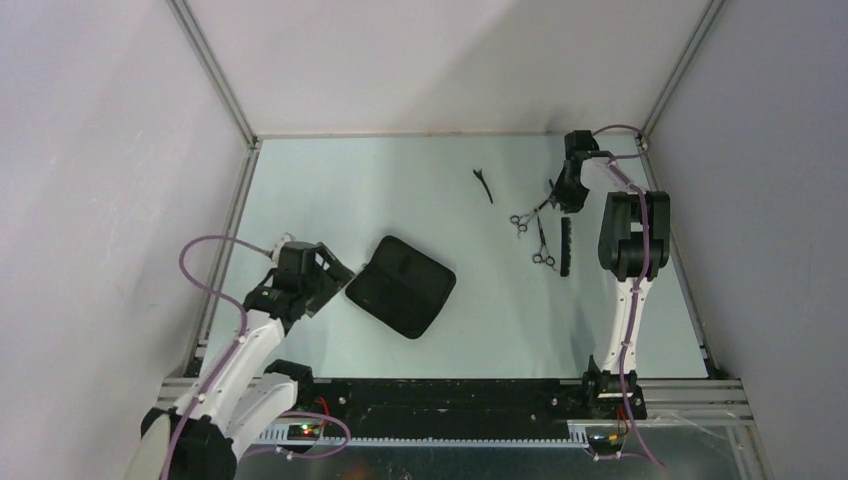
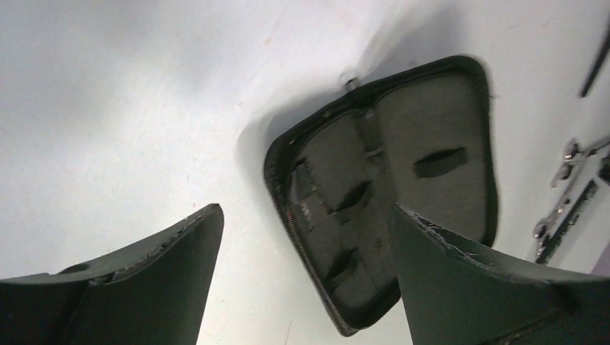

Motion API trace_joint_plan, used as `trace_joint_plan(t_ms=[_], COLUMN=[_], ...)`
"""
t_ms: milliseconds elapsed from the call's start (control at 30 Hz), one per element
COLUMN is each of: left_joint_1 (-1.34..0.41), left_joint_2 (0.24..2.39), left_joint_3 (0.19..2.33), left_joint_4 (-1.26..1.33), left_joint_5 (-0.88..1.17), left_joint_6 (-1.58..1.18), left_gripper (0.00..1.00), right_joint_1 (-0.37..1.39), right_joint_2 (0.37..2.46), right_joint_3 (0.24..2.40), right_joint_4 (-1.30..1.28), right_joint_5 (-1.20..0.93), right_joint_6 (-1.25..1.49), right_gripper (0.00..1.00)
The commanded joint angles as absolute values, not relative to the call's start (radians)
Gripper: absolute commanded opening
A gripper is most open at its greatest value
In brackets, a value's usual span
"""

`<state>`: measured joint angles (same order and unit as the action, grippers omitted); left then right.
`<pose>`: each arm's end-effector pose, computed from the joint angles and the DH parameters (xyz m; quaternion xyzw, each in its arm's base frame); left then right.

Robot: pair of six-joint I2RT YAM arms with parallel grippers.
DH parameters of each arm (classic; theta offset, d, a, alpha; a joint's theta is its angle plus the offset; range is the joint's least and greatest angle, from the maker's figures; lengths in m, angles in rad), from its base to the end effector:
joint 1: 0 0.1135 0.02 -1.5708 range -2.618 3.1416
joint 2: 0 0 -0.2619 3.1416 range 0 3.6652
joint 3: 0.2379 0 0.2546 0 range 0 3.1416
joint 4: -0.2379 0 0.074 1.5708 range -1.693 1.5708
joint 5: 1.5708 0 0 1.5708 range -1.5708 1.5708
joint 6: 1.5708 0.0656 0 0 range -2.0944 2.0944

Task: Sort the hair-cutting tools

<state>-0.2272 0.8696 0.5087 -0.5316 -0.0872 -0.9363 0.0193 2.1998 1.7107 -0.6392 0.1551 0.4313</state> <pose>0.1875 -0.0375 0.1739 -0.3407 0.8785 -0.1483 0.3003 0.4802 -0.0009 0.1365 0.2156 0.9486 -0.0248 0.2301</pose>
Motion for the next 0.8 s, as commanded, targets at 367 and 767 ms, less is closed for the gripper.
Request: trace_joint_plan(t_ms=[367,767], left_joint_1=[-0.231,-0.231], left_joint_2=[0.794,0.912], left_joint_3=[0.750,0.888], left_joint_4=[-0.529,-0.403], left_joint_5=[-0.116,0.053], left_joint_6=[-0.689,-0.679], left_gripper=[0.90,0.97], right_joint_1=[-0.018,0.232], right_joint_2=[2.109,1.633], right_joint_3=[1.660,1.287], right_joint_4=[-0.623,-0.338], right_joint_5=[0.117,0.185], right_joint_6=[0.428,0.275], right_gripper=[0.00,0.00])
